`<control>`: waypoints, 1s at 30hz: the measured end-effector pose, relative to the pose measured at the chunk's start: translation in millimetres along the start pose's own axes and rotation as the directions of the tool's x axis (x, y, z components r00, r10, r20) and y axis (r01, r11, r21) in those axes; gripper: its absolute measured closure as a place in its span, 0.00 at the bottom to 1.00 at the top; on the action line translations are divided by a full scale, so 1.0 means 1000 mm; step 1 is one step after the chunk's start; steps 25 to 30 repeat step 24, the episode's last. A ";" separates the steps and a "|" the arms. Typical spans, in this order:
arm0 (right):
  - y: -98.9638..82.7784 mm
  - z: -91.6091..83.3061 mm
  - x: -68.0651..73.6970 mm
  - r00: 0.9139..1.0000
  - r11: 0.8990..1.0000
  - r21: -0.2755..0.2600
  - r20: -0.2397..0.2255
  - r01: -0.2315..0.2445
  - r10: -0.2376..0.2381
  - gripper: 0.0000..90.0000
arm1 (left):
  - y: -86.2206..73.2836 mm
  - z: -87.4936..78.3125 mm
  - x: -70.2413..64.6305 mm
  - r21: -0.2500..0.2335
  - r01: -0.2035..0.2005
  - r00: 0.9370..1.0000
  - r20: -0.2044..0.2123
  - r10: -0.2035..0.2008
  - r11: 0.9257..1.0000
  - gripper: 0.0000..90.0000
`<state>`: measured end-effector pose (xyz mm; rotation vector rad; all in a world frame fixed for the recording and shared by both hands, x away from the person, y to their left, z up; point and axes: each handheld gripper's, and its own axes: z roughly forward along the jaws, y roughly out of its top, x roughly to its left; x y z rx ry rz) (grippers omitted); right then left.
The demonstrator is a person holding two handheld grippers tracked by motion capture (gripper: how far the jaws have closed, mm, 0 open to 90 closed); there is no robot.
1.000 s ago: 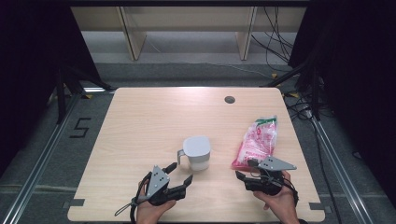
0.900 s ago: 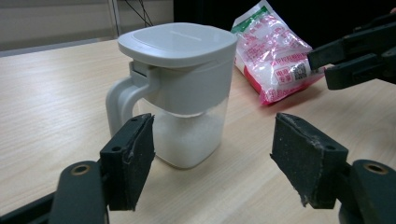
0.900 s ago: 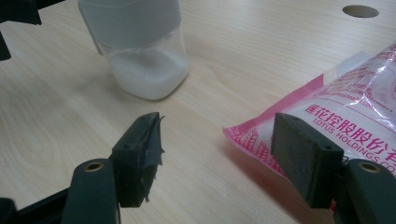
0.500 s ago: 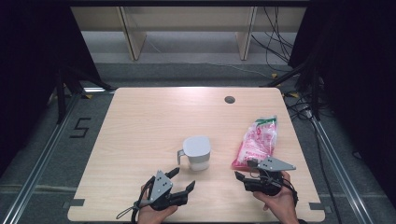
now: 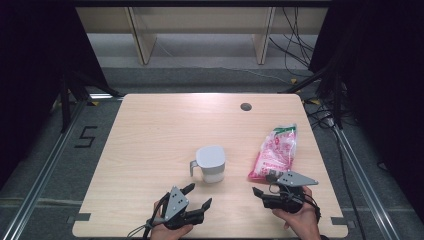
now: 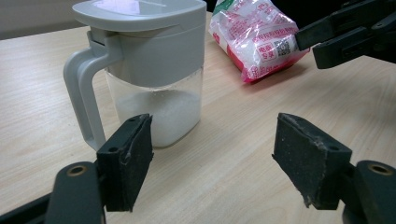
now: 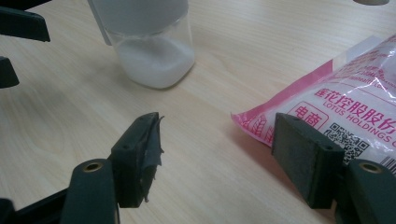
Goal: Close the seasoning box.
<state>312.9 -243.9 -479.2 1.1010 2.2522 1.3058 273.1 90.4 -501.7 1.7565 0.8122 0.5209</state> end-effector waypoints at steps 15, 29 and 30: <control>-0.002 0.000 0.003 1.000 1.000 0.018 -0.003 -0.003 0.003 0.38 | -0.001 0.000 0.000 0.012 0.006 1.000 -0.002 -0.006 1.000 0.30; -0.002 0.000 0.004 1.000 1.000 0.015 -0.014 -0.011 0.011 0.38 | -0.001 -0.001 0.000 0.011 0.019 1.000 -0.016 -0.018 1.000 0.30; -0.002 0.000 0.004 1.000 1.000 0.015 -0.014 -0.011 0.011 0.38 | -0.001 -0.001 0.000 0.011 0.019 1.000 -0.016 -0.018 1.000 0.30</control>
